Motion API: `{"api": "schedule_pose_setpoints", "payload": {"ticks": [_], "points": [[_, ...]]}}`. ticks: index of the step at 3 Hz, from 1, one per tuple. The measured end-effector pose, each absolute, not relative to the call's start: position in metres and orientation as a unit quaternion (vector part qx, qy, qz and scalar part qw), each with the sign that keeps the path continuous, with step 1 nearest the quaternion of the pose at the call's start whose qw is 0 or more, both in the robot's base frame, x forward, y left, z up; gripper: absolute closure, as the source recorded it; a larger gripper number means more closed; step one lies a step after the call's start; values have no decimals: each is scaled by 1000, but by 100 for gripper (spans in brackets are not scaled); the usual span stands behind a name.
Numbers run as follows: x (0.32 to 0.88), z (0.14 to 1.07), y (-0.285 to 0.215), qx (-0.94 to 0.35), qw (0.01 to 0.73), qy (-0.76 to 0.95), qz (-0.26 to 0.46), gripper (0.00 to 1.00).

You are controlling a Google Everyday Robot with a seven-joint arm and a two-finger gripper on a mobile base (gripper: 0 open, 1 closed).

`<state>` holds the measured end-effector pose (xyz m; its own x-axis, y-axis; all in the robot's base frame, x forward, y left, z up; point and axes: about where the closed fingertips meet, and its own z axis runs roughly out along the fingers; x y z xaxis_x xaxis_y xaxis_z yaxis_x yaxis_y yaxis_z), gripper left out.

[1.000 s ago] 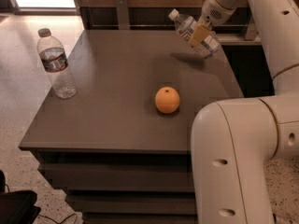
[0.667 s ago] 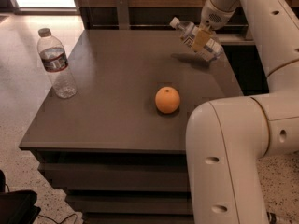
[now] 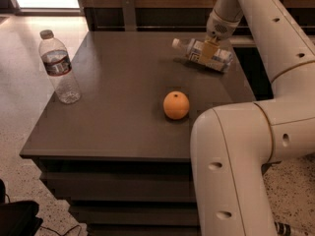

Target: Knock blue plastic bottle over

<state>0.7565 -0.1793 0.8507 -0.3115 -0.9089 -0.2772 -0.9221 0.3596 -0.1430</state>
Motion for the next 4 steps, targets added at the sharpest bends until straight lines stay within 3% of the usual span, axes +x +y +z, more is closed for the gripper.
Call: {"api": "schedule_pose_setpoints", "payload": {"ticks": [1, 2, 4], "points": [[752, 832, -160, -581, 150, 798, 63, 100], [760, 830, -158, -578, 161, 798, 58, 82], [763, 829, -156, -578, 166, 797, 57, 36]]}}
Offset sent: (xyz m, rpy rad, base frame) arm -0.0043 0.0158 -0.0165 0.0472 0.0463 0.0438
